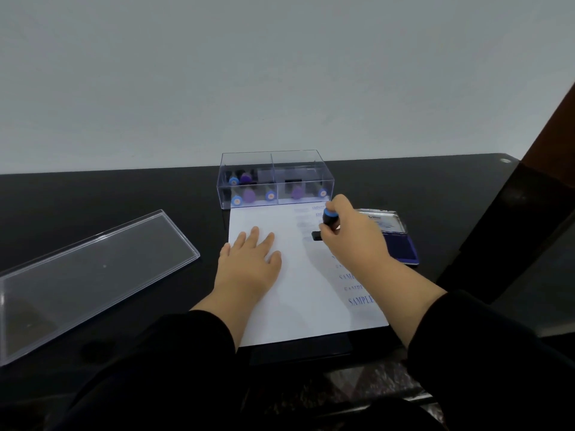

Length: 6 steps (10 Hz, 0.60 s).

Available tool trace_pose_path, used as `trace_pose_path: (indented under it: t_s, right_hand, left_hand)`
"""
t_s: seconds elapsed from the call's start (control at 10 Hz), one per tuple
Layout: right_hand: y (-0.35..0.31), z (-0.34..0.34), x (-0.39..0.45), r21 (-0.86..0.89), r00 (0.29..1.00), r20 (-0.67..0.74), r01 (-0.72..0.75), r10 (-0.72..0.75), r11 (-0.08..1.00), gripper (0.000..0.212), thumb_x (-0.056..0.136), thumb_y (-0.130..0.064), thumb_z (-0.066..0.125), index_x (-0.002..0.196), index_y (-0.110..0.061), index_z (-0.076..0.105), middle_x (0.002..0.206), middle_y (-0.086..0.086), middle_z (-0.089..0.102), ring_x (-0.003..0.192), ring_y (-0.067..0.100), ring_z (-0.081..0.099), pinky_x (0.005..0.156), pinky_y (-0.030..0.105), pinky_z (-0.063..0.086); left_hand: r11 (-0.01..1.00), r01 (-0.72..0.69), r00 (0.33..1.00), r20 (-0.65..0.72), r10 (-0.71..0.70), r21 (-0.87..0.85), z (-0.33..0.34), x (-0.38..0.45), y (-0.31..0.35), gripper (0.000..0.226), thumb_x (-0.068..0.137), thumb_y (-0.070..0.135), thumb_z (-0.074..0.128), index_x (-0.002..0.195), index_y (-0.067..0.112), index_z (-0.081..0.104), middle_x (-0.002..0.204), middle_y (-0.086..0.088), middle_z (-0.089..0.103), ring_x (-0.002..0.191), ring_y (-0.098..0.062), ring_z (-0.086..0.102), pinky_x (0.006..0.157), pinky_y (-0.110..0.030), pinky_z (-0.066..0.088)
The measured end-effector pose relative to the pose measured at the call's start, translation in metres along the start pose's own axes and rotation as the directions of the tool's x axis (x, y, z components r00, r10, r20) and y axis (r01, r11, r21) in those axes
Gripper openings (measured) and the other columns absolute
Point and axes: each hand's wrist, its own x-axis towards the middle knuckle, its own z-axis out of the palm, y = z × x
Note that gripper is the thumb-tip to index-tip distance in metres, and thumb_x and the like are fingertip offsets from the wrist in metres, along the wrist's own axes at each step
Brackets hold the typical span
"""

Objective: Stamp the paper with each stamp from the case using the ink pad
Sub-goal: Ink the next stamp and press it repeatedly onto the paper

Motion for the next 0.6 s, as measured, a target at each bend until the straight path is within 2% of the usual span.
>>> trace_pose_path:
  t_s: [0.1, 0.2, 0.5, 0.6]
  right_hand:
    - [-0.002, 0.012, -0.003, -0.013, 1.000, 0.011, 0.004, -0.004, 1.000, 0.020, 0.094, -0.021, 0.051, 0.113, -0.016, 0.045, 0.096, 0.006, 0.062, 0.079, 0.028, 0.057, 0.066, 0.036, 0.049]
    - [-0.001, 0.019, -0.003, -0.016, 1.000, 0.019, 0.007, -0.007, 1.000, 0.019, 0.094, -0.021, 0.052, 0.112, -0.016, 0.047, 0.100, 0.006, 0.064, 0.083, 0.028, 0.059, 0.070, 0.039, 0.052]
    - [0.002, 0.026, 0.000, -0.017, 1.000, 0.021, 0.023, -0.023, 1.000, 0.016, 0.093, -0.020, 0.051, 0.109, -0.016, 0.048, 0.096, 0.005, 0.064, 0.083, 0.028, 0.059, 0.071, 0.040, 0.053]
    - [0.002, 0.030, 0.001, -0.046, 0.999, 0.031, 0.027, -0.026, 0.999, 0.009, 0.093, -0.019, 0.049, 0.102, -0.016, 0.046, 0.088, 0.002, 0.059, 0.077, 0.028, 0.054, 0.063, 0.035, 0.046]
  left_hand:
    - [1.000, -0.001, 1.000, -0.003, 0.001, 0.006, 0.001, 0.001, -0.001, 0.052, 0.101, 0.044, 0.016, 0.151, 0.035, 0.007, 0.160, 0.005, -0.005, 0.147, -0.017, -0.004, 0.117, -0.040, -0.003]
    - [1.000, 0.004, 1.000, 0.005, -0.004, 0.011, 0.001, 0.002, -0.001, 0.052, 0.101, 0.045, 0.016, 0.151, 0.035, 0.006, 0.160, 0.005, -0.005, 0.147, -0.017, -0.004, 0.117, -0.041, -0.003]
    - [1.000, 0.003, 1.000, 0.019, -0.004, 0.017, 0.001, 0.004, -0.001, 0.053, 0.101, 0.047, 0.015, 0.151, 0.035, 0.005, 0.160, 0.005, -0.006, 0.147, -0.018, -0.005, 0.117, -0.041, -0.003]
    - [1.000, 0.002, 1.000, 0.013, -0.003, 0.009, 0.001, 0.003, -0.001, 0.053, 0.101, 0.046, 0.015, 0.151, 0.035, 0.006, 0.160, 0.005, -0.006, 0.147, -0.017, -0.005, 0.117, -0.041, -0.003]
